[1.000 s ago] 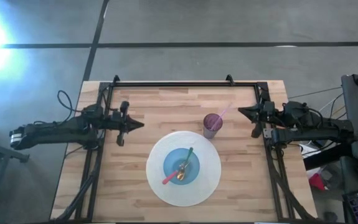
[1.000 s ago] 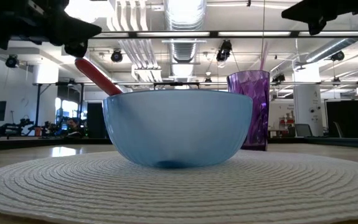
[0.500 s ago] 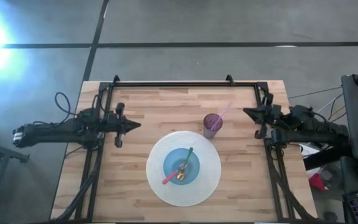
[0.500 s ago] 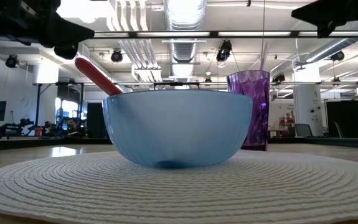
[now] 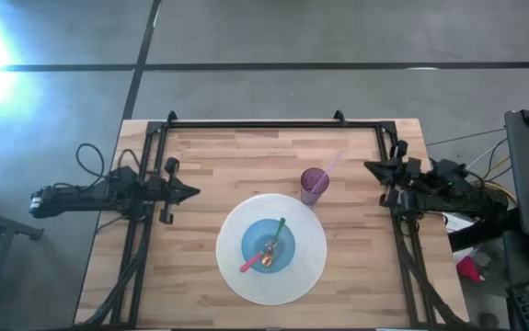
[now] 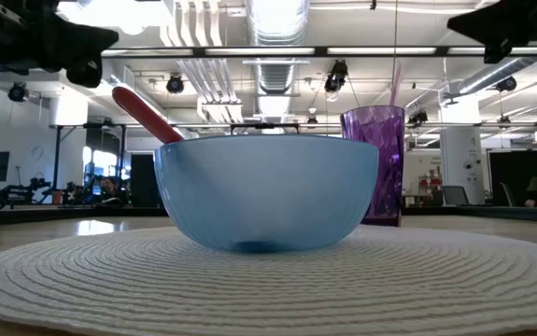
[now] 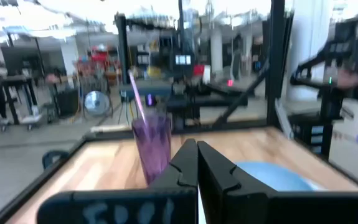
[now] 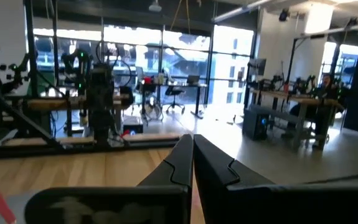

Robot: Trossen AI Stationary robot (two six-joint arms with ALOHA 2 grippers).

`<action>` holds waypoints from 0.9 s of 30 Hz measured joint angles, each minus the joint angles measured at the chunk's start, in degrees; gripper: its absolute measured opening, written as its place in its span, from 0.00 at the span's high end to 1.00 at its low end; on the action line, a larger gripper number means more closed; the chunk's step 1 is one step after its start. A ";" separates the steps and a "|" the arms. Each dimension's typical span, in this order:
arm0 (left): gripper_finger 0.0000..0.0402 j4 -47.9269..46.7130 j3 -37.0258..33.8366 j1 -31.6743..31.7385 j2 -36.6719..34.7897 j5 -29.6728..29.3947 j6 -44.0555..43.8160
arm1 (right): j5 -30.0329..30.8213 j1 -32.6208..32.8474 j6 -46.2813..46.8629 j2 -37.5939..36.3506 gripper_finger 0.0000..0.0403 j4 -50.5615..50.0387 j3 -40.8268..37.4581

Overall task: Pick & Place Utensil
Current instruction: Return to Home Position

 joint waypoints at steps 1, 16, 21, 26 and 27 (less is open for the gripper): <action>1.00 0.12 -0.54 0.00 -0.66 0.00 -0.23 | 0.00 0.00 0.26 0.05 0.98 -0.06 -0.54; 1.00 2.04 -7.34 0.02 -6.54 0.00 -3.48 | -4.93 0.02 6.34 0.02 0.98 6.14 -9.60; 1.00 2.12 -8.16 0.02 -7.39 0.00 -4.10 | -9.57 0.01 7.35 0.02 0.98 10.03 -11.94; 1.00 1.40 -8.54 0.04 -7.68 -0.35 -4.27 | -10.43 0.00 9.87 0.02 0.98 10.71 -14.38; 1.00 1.35 -8.54 0.04 -7.68 -0.39 -4.28 | -10.45 0.02 10.24 0.02 0.98 11.12 -14.96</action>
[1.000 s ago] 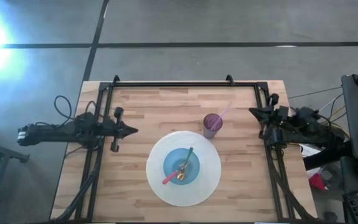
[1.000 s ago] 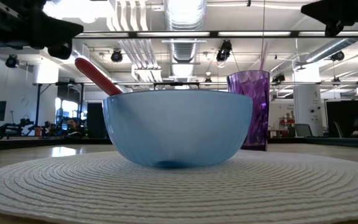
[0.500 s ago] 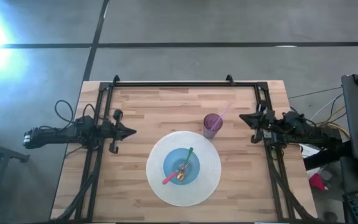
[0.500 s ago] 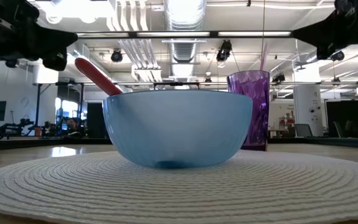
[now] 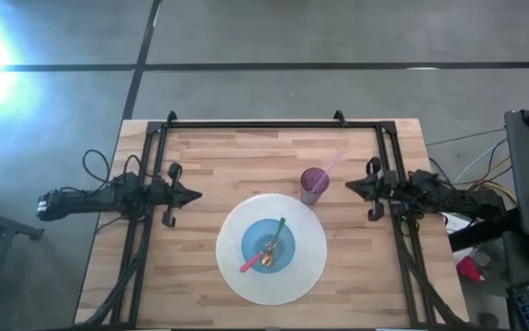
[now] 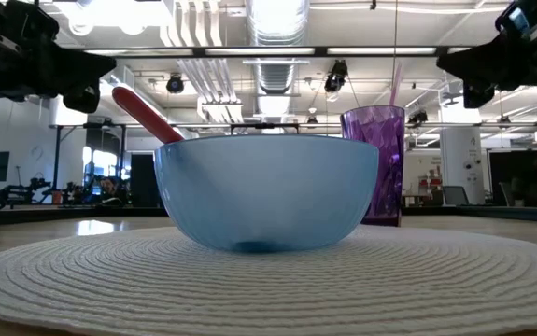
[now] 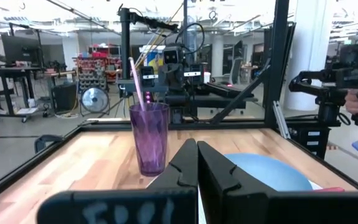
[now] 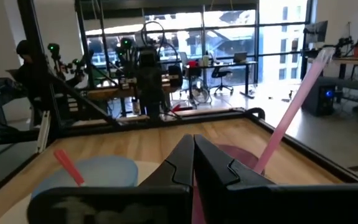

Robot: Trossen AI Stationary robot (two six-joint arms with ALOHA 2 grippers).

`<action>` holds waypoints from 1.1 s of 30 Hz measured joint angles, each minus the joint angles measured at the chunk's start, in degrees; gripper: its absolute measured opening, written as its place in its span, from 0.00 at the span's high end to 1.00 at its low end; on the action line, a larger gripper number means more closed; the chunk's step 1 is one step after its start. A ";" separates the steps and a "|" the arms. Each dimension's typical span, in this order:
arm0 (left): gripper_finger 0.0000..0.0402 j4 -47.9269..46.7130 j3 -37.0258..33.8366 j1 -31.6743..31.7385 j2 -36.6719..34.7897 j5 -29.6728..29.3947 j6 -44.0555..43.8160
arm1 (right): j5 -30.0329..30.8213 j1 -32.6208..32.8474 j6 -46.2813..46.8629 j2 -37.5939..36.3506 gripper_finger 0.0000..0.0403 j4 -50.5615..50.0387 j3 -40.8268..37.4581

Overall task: Pick & Place Utensil
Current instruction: Return to Home Position

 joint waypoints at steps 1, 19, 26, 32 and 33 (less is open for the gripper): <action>1.00 0.00 0.00 0.00 0.00 -0.02 -0.02 | -0.01 0.00 0.18 0.00 0.98 0.74 -0.69; 1.00 -6.61 -0.07 0.00 0.02 -4.09 -2.29 | -6.01 0.00 1.17 1.00 0.98 1.77 -3.60; 1.00 -6.67 0.02 0.00 0.02 -4.09 -2.27 | -6.00 0.00 -0.33 1.64 0.98 1.77 -3.59; 1.00 -6.67 0.04 0.00 0.02 -4.06 -2.27 | -5.99 0.00 -0.82 1.64 0.98 1.79 -3.58; 1.00 -6.67 0.04 0.00 0.02 -4.06 -2.27 | -5.98 0.00 -0.82 1.64 0.98 1.79 -3.58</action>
